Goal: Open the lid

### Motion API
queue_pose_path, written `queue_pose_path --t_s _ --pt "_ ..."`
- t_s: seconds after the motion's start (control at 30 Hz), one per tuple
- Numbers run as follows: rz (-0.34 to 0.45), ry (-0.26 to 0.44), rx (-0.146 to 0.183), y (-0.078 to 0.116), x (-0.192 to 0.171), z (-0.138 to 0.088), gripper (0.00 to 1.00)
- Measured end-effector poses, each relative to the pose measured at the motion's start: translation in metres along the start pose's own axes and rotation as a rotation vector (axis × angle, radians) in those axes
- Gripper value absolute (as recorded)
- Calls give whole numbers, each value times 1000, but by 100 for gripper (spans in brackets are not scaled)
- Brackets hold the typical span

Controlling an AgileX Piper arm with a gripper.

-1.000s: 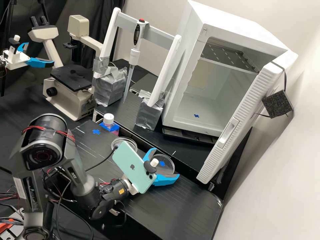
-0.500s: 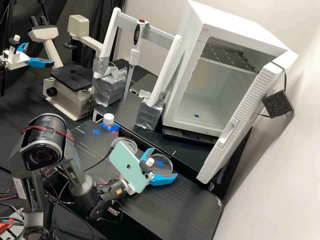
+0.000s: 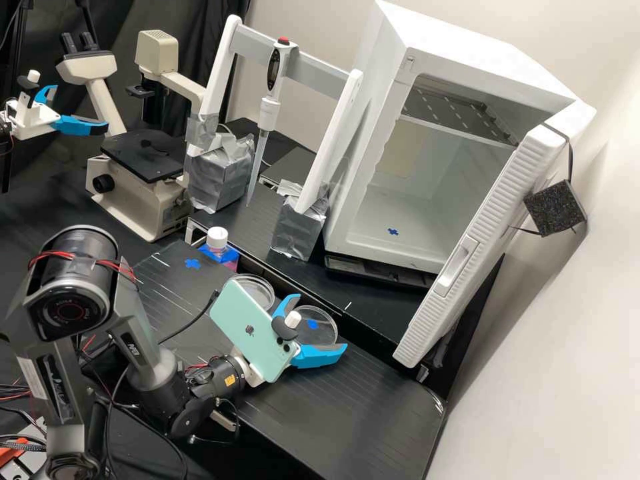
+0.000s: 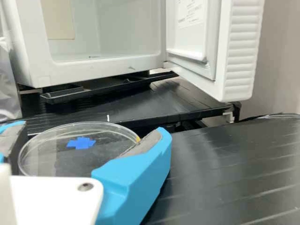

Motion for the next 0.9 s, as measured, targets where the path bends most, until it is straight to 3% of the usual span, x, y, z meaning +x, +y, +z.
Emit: queue_pose_path --t_s 0.07,0.1,0.37,0.9 --pt "-3 3 -1 -1 0 0 0" --pt "-5 4 -3 -1 0 -1 100" --pt "-5 10 -18 -3 2 -3 100" --pt "-2 37 -16 -2 1 -9 100"
